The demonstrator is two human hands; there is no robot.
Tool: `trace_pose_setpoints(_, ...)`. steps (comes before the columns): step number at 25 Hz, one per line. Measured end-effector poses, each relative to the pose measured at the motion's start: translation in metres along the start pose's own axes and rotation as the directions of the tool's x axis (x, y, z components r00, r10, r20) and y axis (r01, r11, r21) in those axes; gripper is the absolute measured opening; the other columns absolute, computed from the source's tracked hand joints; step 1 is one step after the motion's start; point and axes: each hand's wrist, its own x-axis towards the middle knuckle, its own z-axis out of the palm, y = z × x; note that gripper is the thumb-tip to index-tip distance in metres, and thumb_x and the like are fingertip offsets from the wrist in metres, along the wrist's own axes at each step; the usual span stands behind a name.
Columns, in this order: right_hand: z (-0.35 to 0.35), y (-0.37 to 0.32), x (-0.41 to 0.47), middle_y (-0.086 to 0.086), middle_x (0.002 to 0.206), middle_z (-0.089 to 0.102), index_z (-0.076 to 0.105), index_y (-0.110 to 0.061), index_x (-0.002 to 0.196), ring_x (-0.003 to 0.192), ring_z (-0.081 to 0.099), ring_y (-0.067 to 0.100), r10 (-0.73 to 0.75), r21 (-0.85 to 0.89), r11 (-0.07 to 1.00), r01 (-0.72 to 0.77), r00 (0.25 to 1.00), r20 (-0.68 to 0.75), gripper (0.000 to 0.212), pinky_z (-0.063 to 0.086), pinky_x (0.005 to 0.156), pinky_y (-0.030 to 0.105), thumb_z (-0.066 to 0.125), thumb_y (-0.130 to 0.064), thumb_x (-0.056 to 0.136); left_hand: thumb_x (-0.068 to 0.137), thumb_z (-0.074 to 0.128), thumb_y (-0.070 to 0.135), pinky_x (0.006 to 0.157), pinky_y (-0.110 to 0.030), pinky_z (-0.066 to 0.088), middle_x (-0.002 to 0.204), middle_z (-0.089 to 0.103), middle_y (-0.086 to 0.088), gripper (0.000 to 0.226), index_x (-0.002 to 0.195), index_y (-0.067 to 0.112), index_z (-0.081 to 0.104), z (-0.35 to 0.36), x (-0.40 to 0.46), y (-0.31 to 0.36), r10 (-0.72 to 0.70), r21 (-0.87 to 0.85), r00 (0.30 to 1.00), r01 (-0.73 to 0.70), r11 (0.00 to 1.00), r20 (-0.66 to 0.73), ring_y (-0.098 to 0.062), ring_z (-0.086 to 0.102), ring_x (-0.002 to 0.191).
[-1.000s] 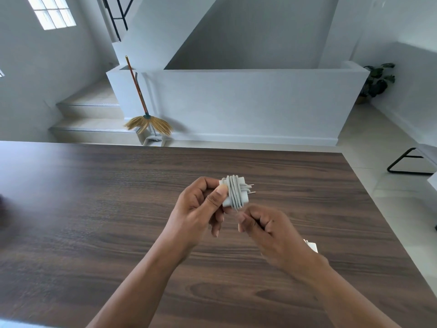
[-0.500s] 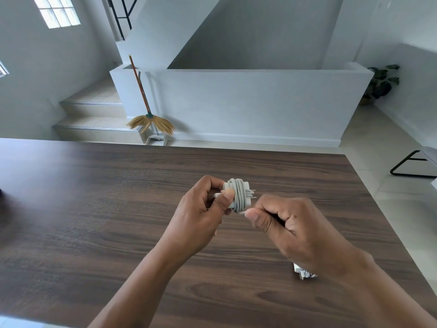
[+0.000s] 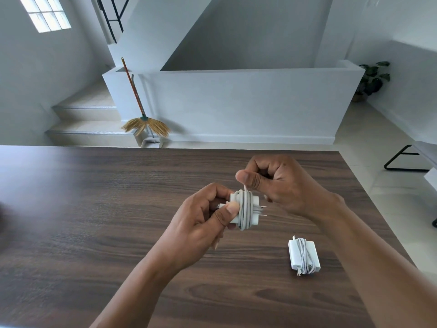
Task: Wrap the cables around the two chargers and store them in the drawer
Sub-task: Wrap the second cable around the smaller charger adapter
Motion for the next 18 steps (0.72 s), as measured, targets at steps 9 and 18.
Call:
trace_pose_setpoints(9, 0.039, 0.03, -0.018, 0.018, 0.071, 0.046, 0.055, 0.005, 0.077, 0.057, 0.037, 0.018, 0.244, 0.48, 0.857, -0.187, 0.968, -0.059, 0.056, 0.031, 0.048, 0.024, 0.071, -0.047, 0.092, 0.095, 0.063, 0.036, 0.045, -0.027, 0.046, 0.075, 0.067, -0.011, 0.037, 0.107, 0.001, 0.069, 0.007, 0.001, -0.012, -0.066, -0.368, 0.997, 0.077, 0.927, 0.043, -0.017, 0.054, 0.057)
trace_pose_setpoints(18, 0.05, 0.027, -0.026, 0.018, 0.06, 0.048, 0.057, 0.01, 0.079, 0.042, 0.039, 0.011, 0.226, 0.494, 0.864, -0.097, 0.952, -0.207, 0.05, 0.03, 0.039, 0.02, 0.058, -0.037, 0.095, 0.097, 0.064, 0.03, 0.042, -0.025, 0.044, 0.072, 0.064, -0.011, 0.024, 0.096, 0.007, 0.071, 0.017, 0.002, -0.009, -0.101, -0.512, 0.994, 0.108, 0.852, 0.04, -0.012, 0.053, 0.053)
